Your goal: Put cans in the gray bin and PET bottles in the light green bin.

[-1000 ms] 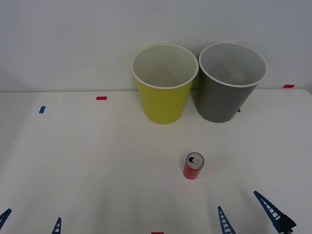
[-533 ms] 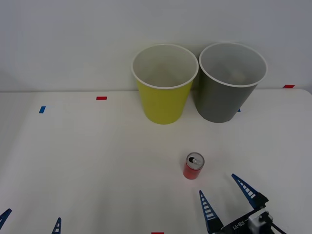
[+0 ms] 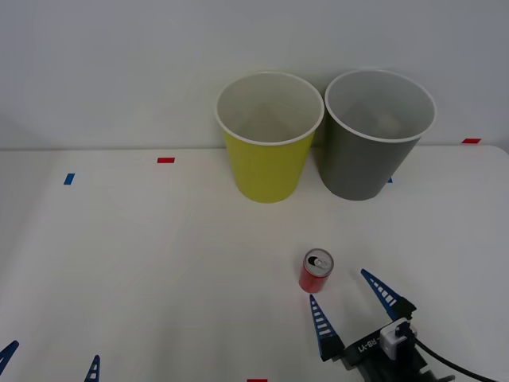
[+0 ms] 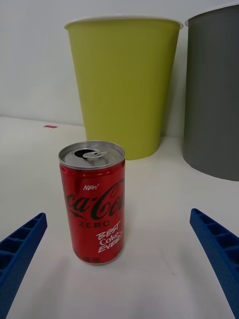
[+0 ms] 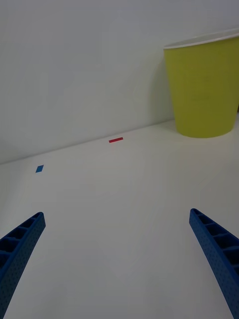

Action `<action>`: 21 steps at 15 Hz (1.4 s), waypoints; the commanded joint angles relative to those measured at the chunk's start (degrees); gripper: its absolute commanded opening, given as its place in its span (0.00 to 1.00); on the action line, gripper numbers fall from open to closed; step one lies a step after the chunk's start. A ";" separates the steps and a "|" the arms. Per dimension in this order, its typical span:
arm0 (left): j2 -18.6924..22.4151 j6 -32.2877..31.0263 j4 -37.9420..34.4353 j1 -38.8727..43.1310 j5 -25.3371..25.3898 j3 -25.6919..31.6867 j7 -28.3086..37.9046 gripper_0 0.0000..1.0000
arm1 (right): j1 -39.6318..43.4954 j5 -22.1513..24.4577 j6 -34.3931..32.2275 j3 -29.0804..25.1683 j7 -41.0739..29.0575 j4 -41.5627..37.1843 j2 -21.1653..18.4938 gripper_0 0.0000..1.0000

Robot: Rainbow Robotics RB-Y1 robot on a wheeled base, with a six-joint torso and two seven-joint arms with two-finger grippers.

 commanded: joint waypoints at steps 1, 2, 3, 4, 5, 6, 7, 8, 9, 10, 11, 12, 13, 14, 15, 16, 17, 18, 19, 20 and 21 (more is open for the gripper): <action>0.00 0.00 0.00 0.00 0.00 0.00 0.00 1.00 | -3.97 0.18 0.00 0.11 0.14 3.94 2.35 1.00; 0.00 0.00 0.00 0.00 0.00 0.00 0.00 1.00 | -4.94 0.27 0.09 0.29 0.23 4.47 2.61 1.00; 0.00 0.00 0.00 0.00 0.00 0.00 0.00 1.00 | -5.73 0.27 1.06 0.82 0.23 4.56 2.61 1.00; 0.00 0.00 0.00 0.00 0.00 0.00 0.00 1.00 | -6.35 0.27 1.67 1.08 0.14 4.56 2.70 1.00; 0.00 0.00 0.00 0.00 0.00 0.00 0.00 1.00 | -6.96 0.18 1.94 1.17 0.23 4.56 2.70 1.00; 0.00 0.00 0.00 0.00 0.00 0.00 0.00 1.00 | -7.66 0.27 2.99 1.26 0.23 4.56 2.79 1.00; 0.00 0.00 0.00 0.00 0.00 0.00 0.00 1.00 | -8.19 0.27 3.87 1.26 0.23 4.56 2.88 1.00; 0.00 0.00 0.00 0.00 0.00 0.00 0.00 1.00 | -8.72 0.27 4.49 1.35 0.23 4.56 3.05 1.00; 0.00 0.00 0.00 0.00 0.00 0.00 0.00 1.00 | -9.25 0.27 5.10 1.43 -0.03 4.56 3.32 1.00; 0.00 0.00 0.00 0.00 0.00 0.00 0.00 1.00 | -9.60 0.27 5.19 1.43 -0.03 4.56 3.49 1.00; 0.00 0.00 0.00 0.00 0.00 0.00 0.00 1.00 | -9.95 0.27 5.28 1.52 -0.03 4.56 3.58 1.00; 0.00 0.00 0.00 0.00 0.00 0.00 0.00 1.00 | -10.13 0.27 5.28 1.70 -0.21 4.56 3.58 1.00; 0.00 0.00 0.00 0.00 0.00 0.00 0.00 1.00 | -10.30 0.27 5.28 1.70 -0.38 4.56 3.67 1.00; 0.00 0.00 0.00 0.00 0.00 0.00 0.00 1.00 | -10.30 0.27 5.28 1.70 -0.38 4.56 3.58 1.00; 0.00 0.00 0.00 0.00 0.00 0.00 0.00 1.00 | -10.48 0.01 5.28 1.70 -0.47 4.56 3.58 1.00; 0.00 0.00 0.00 0.00 0.00 0.00 0.00 1.00 | -10.48 0.01 5.28 1.70 -0.47 4.56 3.58 1.00; 0.00 0.00 0.00 0.00 0.00 0.00 0.00 1.00 | -10.48 -0.08 5.28 1.70 -0.47 4.56 3.58 1.00; 0.00 0.00 0.00 0.00 0.00 0.00 0.00 1.00 | -10.48 -0.17 5.19 1.61 -0.56 4.56 3.58 1.00; 0.00 0.00 0.00 0.00 0.00 0.00 0.00 1.00 | -10.48 -0.17 5.19 1.70 -0.65 4.56 3.58 0.82; 0.00 0.00 0.00 0.00 0.00 0.00 0.00 1.00 | -10.30 -0.17 5.19 1.70 -0.65 4.56 3.58 0.55; 0.00 0.00 0.00 0.00 0.00 0.00 0.00 1.00 | -10.30 -0.17 5.19 1.70 -0.82 4.56 3.58 0.31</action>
